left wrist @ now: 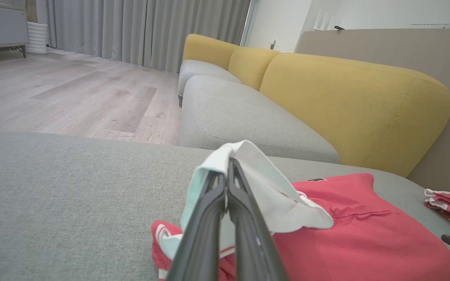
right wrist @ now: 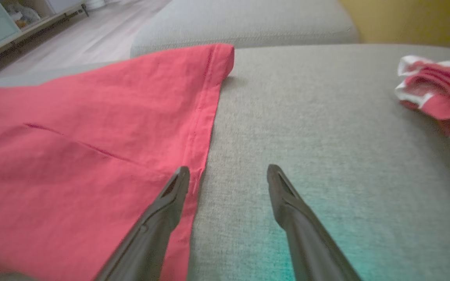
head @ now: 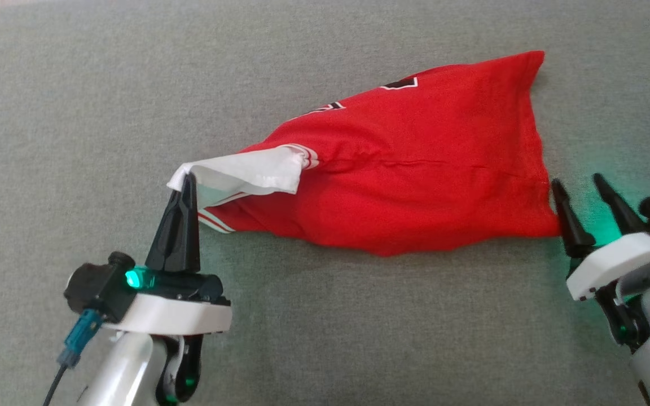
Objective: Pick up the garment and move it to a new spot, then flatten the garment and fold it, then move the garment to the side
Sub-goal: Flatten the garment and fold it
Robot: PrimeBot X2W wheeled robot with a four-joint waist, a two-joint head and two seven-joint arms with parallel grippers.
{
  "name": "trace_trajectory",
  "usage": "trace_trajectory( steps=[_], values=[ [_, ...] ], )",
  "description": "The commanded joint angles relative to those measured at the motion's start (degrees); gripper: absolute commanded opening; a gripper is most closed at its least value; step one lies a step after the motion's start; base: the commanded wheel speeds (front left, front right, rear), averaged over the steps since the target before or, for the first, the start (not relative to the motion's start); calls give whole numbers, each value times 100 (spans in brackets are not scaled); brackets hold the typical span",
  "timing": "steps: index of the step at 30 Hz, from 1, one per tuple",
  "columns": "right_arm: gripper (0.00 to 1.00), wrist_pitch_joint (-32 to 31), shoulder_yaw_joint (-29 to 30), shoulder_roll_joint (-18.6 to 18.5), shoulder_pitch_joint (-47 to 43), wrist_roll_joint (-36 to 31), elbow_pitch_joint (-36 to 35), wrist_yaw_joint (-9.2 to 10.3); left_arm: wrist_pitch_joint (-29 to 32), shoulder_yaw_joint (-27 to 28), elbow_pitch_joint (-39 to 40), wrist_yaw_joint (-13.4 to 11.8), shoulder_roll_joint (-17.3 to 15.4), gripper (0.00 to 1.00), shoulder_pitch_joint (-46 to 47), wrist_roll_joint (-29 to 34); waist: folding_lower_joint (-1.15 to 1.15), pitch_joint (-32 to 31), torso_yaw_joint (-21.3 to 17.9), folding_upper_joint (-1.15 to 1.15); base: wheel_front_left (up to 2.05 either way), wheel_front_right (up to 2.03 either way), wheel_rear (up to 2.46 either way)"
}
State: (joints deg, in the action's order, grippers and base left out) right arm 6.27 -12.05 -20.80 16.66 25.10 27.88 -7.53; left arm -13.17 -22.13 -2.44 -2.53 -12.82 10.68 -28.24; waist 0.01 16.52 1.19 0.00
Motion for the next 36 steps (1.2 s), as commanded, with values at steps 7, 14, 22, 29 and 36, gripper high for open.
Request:
trace_trajectory(
  steps=[7,14,22,29,36],
  values=[
    [95,-304,-1001,-555,381,552,177,4,-31,117,186,-17,1,0,263,37,-1,144,134,0,0,0,0],
    [0,-194,-1479,-718,553,846,362,4,-85,112,114,-23,71,0,224,26,-1,152,166,0,0,0,0],
    [0,259,-1618,-884,709,1147,415,4,-133,227,125,23,24,0,252,25,-1,-71,135,0,0,0,0],
    [0,740,-1163,-1173,832,1367,9,4,-136,459,490,220,-287,0,497,38,-1,-574,-16,0,0,0,0],
    [0,778,-432,-1644,898,1399,-1062,4,282,785,1225,429,-767,0,1247,-122,-1,-959,-241,0,0,0,0]
  ],
)
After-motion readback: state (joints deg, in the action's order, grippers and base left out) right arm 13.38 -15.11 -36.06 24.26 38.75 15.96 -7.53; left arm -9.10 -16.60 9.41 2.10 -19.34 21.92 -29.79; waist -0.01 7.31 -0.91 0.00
